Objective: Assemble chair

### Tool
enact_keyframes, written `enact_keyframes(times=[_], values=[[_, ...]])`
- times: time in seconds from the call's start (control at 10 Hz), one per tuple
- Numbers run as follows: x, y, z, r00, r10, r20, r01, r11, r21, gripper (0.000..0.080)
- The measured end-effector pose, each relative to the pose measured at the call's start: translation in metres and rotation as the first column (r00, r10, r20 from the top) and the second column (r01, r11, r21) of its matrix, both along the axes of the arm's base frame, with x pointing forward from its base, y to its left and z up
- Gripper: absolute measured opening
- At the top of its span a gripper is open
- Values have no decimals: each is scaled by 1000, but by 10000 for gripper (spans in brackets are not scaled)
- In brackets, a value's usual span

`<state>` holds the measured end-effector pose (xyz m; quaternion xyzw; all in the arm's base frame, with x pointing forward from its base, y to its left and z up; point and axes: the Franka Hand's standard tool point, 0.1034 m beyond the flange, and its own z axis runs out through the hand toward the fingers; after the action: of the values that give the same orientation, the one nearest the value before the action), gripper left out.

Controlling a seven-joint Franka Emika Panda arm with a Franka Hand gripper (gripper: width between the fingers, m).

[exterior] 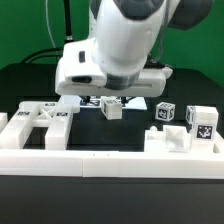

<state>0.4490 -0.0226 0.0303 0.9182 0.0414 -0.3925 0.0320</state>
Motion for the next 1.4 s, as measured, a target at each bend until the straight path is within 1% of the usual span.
enact_keyframes(times=[0.1,0.2,0.3,0.4,0.5,0.6,0.8,0.9,1.1,1.3,1.4], values=[[2,0,-2,999,0,-34,0,1000,-5,649],[-7,4,5,990,-15,-138,15,1000,-6,649],[-5,6,11,967,-28,-254,26,1000,-8,649],[5,6,7,961,-27,-275,28,1000,0,649],[8,4,4,967,-24,-255,24,1000,-3,649],[7,5,5,966,-29,-256,29,1000,-2,649],[8,13,3,967,-46,-249,54,998,26,649],[9,16,1,971,-44,-233,53,998,29,649],[5,15,-7,975,-44,-216,51,998,28,649],[1,14,-18,977,-44,-209,50,998,23,649],[0,14,-19,977,-47,-210,52,998,18,649]])
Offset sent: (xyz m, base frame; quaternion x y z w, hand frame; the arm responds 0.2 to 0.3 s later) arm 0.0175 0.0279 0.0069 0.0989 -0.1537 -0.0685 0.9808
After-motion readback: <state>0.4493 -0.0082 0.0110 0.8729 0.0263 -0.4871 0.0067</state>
